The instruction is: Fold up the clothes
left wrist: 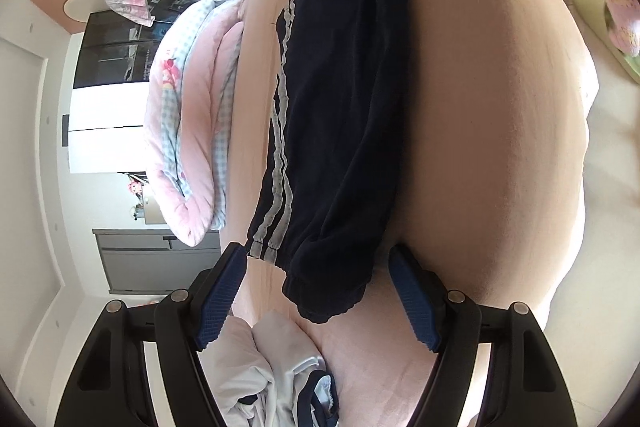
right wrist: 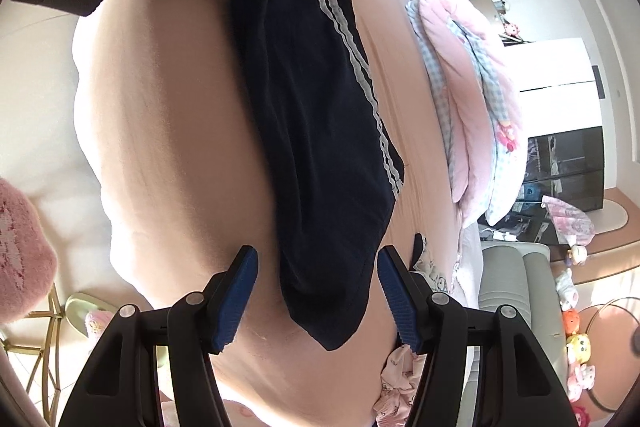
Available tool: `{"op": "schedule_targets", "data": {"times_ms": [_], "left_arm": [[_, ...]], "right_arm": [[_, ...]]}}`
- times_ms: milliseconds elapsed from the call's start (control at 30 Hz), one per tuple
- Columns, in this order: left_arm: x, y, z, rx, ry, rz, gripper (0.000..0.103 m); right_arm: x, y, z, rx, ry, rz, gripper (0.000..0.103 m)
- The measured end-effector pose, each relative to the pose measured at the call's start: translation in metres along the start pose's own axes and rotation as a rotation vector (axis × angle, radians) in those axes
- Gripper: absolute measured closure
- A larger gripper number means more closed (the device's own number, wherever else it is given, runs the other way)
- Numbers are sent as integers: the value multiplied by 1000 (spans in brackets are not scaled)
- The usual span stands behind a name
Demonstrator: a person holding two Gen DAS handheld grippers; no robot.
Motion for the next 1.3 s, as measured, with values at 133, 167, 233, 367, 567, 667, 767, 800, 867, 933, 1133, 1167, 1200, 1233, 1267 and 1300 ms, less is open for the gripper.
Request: {"op": "schedule_targets", "data": {"times_ms": [133, 167, 233, 367, 567, 667, 767, 800, 867, 933, 1133, 1167, 1200, 1233, 1267, 1300], "left_arm": [[3, 5, 4, -11, -50, -4, 71], [3, 6, 7, 4, -73, -16, 72], [6, 10, 8, 7, -135, -61, 74], [22, 13, 8, 20, -234, -196, 77], [55, 11, 3, 19, -291, -359, 77], [65, 10, 3, 24, -298, -395, 77], [72, 10, 6, 25, -293, -401, 77], [72, 9, 6, 27, -292, -402, 77], [72, 8, 5, 30, -292, -401, 77], [71, 7, 5, 31, -298, -399, 77], [68, 2, 12, 54, -325, -410, 77], [67, 2, 13, 60, -327, -411, 77], [65, 1, 14, 65, -330, -412, 77], [63, 1, 14, 69, -332, -410, 77], [61, 1, 14, 74, -340, -408, 77], [59, 1, 15, 79, -345, -407, 77]], "right_arm": [[-5, 4, 3, 9, -16, 13, 41], [-6, 5, 3, 7, -18, 17, 41], [-10, 7, 3, 1, -16, 26, 41], [-8, 8, 3, -19, -12, 14, 41], [-3, 13, 7, -30, 1, 5, 41], [-2, 16, 8, -36, -1, 5, 41], [-3, 18, 13, -34, -9, 7, 41], [-4, 18, 14, -33, -18, 4, 41], [-5, 17, 17, -24, -39, -6, 41], [-6, 14, 22, -8, -61, -23, 41], [-11, 5, 28, 22, -69, -40, 41], [-11, 5, 27, 22, -64, -38, 41], [-12, 5, 27, 23, -60, -36, 41], [-12, 5, 27, 24, -57, -32, 41], [-12, 5, 27, 26, -54, -28, 42], [-13, 4, 28, 28, -51, -24, 42]]}}
Point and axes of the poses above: each gripper's, at about its wrist camera, not at the fingertips, and z roughly the way its jaws point, x to its left, y to its top, the point moved 6 cm from there along z, roughly the way its jaws point, and after that the axes turned 2 degrees about x, right-handed, at the moved point
